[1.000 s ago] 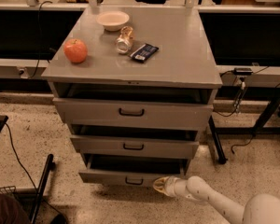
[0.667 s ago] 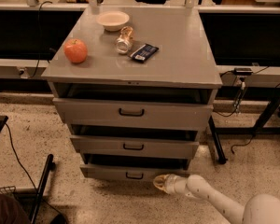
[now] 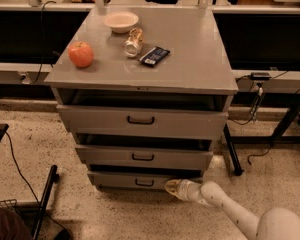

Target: Close bottom drawer

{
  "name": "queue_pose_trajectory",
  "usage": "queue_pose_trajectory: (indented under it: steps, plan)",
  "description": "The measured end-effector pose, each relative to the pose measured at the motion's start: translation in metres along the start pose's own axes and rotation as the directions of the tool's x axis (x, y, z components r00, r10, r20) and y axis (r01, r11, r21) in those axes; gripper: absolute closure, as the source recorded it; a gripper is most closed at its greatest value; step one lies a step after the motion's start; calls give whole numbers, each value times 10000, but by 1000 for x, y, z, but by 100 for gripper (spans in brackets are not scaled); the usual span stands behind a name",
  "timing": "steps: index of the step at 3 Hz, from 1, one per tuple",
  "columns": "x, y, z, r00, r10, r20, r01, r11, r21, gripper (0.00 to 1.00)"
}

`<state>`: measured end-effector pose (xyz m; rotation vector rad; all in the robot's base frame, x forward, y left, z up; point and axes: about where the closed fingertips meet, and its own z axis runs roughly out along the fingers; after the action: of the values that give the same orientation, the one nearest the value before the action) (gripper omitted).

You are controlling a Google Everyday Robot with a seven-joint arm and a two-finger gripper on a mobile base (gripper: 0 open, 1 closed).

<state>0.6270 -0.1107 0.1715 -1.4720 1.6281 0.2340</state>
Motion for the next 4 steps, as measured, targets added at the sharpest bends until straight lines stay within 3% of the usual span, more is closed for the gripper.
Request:
queue_pose_trajectory:
  steps: [1,2,3,4]
  plan:
    - [-1,-10,4,9998,87,196,-89,9999,124,86]
    - [0,-12,5,9997,94,205,-97,9998,155,63]
    - [-8,12,-11,9993,-74,355,103,9967,-809,38]
    - [-17,40,-48,9988,-72,490,160,9833,-1815,16]
